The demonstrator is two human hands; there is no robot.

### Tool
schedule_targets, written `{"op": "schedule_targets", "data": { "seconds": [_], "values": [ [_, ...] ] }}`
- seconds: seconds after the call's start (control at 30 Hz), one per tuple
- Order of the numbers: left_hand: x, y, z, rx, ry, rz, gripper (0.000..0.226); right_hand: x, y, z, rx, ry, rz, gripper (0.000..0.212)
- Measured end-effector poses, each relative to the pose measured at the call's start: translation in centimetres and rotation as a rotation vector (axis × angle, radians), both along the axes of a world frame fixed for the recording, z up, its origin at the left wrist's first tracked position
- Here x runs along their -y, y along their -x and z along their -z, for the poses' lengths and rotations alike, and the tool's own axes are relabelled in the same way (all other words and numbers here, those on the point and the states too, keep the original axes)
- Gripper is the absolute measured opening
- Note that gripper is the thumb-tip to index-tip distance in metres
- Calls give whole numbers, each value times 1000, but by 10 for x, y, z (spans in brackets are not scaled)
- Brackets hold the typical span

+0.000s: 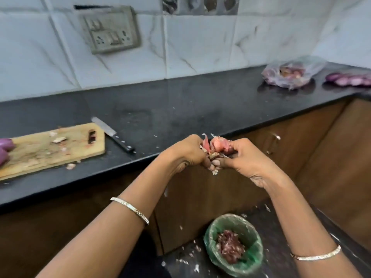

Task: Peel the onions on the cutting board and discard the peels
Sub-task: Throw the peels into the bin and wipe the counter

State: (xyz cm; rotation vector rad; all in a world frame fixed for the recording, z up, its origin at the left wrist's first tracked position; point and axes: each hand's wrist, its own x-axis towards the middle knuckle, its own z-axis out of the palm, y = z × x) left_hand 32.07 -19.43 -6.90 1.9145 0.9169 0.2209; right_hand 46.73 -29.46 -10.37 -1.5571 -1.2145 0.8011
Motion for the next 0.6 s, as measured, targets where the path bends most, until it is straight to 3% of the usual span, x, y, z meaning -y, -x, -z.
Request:
{"op": "schedule_targets", "data": {
  "seconds": [0.23,0.5,0.6],
  "values": [
    [40,-78,93,-108,130,171,29,67,-59,91,-163,108,141,22],
    [64,-140,202,-303,322,145,39,103,-100,207,-345,267,290,22],
    [69,-158,250,-367,347,152,52,110,-114,255,-371,376,331,25]
  ]
}}
